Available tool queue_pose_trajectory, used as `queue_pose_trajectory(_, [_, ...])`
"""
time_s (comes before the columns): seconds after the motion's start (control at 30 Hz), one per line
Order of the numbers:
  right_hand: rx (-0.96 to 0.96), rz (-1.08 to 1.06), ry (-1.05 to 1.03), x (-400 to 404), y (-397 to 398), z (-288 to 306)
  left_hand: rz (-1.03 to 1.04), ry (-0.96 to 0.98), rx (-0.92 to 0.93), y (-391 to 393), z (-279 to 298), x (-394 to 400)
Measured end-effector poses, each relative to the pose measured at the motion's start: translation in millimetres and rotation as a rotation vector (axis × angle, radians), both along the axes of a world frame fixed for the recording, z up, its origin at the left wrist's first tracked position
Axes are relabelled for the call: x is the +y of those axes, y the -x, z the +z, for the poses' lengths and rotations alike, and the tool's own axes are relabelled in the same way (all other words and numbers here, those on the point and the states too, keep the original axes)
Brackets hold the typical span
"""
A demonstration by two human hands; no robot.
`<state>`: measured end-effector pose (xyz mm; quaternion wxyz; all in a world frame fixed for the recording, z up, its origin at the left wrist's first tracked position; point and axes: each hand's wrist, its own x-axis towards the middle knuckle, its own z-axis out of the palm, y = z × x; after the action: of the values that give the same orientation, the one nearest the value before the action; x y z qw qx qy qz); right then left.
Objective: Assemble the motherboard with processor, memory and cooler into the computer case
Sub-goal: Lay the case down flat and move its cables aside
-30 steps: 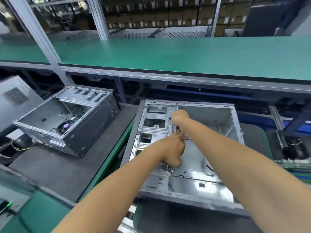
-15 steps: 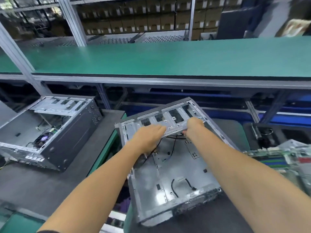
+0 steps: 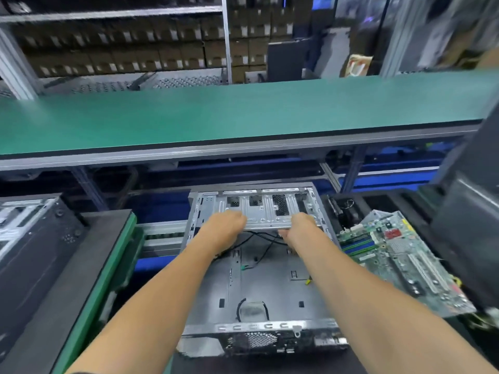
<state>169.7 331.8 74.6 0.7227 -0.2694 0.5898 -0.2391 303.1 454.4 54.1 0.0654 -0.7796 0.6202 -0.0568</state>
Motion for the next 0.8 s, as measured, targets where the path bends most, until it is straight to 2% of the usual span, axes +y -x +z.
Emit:
queue_pose_trajectory(0.1, [0.054,0.04,-0.022,-8,-5,-1,-0.007,0.016,0.022,-5,-3,-8])
queue_pose_trajectory(0.23, [0.031,0.075,-0.038,-11,-12,-3,-0.011,0.035,0.017,-10,-6,-4])
queue_pose_trajectory(0.53, [0.064,0.116,0.028,-4,-24,-13,0.061,0.01,0.064,-17,-3,8])
queue_pose_trajectory(0.63, [0.071,0.147,0.031,-3,-20,-16,0.089,0.067,0.04,-13,-7,11])
queue_pose_trajectory(0.8, [0.096,0.333,0.081,-2,-6,-22,0.172,0.253,0.043,3,-19,29])
